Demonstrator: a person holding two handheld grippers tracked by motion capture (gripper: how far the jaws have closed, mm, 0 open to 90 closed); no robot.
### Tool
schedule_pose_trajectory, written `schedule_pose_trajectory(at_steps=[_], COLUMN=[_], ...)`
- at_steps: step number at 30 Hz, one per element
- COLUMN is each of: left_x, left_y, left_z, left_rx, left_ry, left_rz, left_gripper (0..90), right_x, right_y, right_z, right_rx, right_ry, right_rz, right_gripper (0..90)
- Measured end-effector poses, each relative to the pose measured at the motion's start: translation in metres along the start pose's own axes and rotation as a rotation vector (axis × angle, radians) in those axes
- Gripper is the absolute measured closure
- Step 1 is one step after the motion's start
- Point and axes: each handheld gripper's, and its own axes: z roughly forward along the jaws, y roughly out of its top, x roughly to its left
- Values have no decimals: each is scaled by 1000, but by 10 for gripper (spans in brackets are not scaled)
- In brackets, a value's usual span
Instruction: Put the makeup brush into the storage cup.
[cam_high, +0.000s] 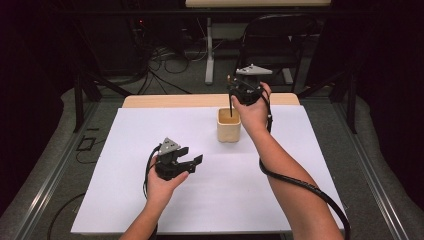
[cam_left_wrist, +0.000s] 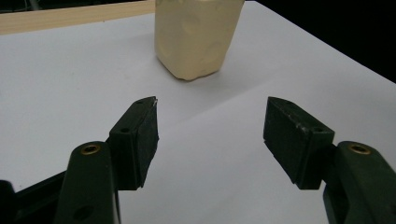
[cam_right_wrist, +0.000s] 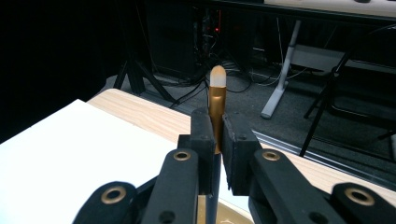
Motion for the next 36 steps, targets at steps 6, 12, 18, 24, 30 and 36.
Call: schedule_pose_trajectory(at_steps=[6,12,18,24,30,36], left_x=[0,0,0,0,0,1], left_y=[0,1,0,0,0,0], left_z=[0,0,0,0,0,0], left_rx=[-1,-3,-3,-3,-3,-3], left_ry=[1,0,0,-1,0,-1], left_rz=[-1,-1,-1,-1,-1,0], left_gripper=[356,356,356,356,356,356], right_x=[1,0,-1,-1,0,0], right_y=[-3,-7,-14,-22,-28,-37], right_z=[2,5,7,10,12,16], right_rx=[4,12,22,36,44,62], right_ry=[-1,-9,-12,-12,-11,-9], right_rz=[-10,-20,-15,-19,-17,-18], right_gripper=[838,838,838,838,838,838])
